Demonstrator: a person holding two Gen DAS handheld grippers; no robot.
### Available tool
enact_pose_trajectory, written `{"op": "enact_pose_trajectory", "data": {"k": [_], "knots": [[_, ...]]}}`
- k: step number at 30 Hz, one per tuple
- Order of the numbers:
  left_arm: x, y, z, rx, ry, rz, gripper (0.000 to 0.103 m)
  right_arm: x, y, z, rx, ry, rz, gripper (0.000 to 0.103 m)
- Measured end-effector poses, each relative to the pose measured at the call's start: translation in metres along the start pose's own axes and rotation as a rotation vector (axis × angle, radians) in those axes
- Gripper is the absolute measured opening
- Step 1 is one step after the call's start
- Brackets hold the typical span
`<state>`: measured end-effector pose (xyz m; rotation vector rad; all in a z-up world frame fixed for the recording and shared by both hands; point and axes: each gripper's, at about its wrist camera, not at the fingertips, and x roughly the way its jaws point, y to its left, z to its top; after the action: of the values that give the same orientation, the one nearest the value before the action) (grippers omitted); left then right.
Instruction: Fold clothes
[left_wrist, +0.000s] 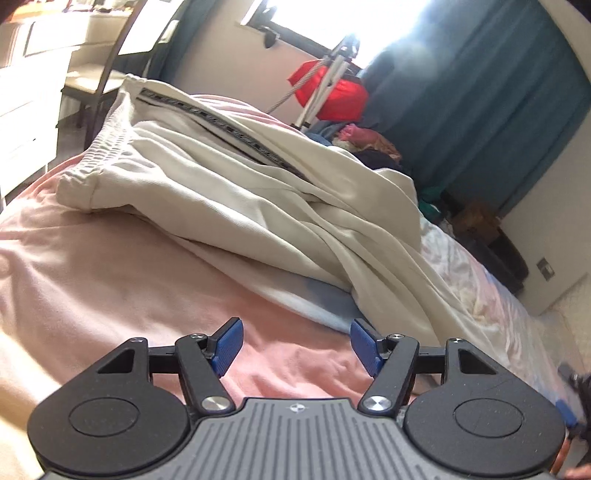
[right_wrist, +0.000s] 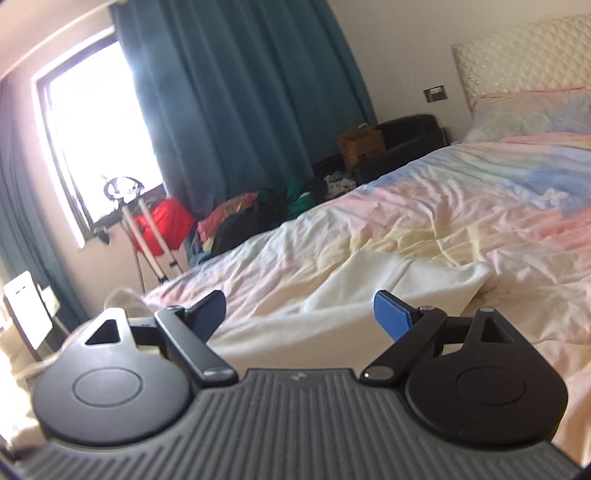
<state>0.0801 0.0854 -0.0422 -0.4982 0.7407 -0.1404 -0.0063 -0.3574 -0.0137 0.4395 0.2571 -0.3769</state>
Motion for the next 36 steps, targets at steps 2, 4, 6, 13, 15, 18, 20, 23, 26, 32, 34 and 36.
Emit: {"op": "enact_pose_trajectory", "data": {"k": [2,4,6,13,15,18,20,23,26,32,34,36], "knots": [[0.008,0.010,0.012,-0.049,-0.015,0.031,0.067,0.004,0.004,-0.004,-0.017,0.020,-0.004,0.089],[0.017,0.021,0.024,-0.110,-0.022,0.051,0.067,0.008,0.005,-0.006,-0.022,0.024,-0.009,0.089],[0.028,0.034,0.034,-0.181,-0.023,0.045,0.067,0.010,0.005,-0.009,-0.019,0.026,-0.013,0.089],[0.070,0.066,0.058,-0.370,-0.072,0.035,0.067,0.021,0.009,-0.020,-0.037,0.050,-0.016,0.089],[0.082,0.074,0.065,-0.408,-0.084,0.040,0.065,0.023,0.013,-0.023,-0.052,0.051,-0.018,0.089],[0.098,0.085,0.074,-0.446,-0.094,0.042,0.064,0.030,0.016,-0.027,-0.068,0.059,-0.019,0.089],[0.105,0.089,0.078,-0.463,-0.106,0.044,0.061,0.034,0.017,-0.029,-0.078,0.065,-0.019,0.089],[0.111,0.092,0.083,-0.512,-0.134,0.055,0.051,0.039,0.017,-0.029,-0.072,0.055,-0.033,0.088],[0.114,0.092,0.087,-0.548,-0.164,0.057,0.047,0.043,0.012,-0.027,-0.034,0.039,-0.046,0.088],[0.111,0.082,0.088,-0.538,-0.236,0.077,0.027,0.056,0.006,-0.029,-0.001,0.072,-0.068,0.088],[0.108,0.079,0.085,-0.538,-0.244,0.103,0.026,0.059,0.006,-0.030,0.002,0.076,-0.069,0.088],[0.106,0.076,0.082,-0.555,-0.234,0.117,0.027,0.059,0.007,-0.030,-0.001,0.075,-0.068,0.088]]}}
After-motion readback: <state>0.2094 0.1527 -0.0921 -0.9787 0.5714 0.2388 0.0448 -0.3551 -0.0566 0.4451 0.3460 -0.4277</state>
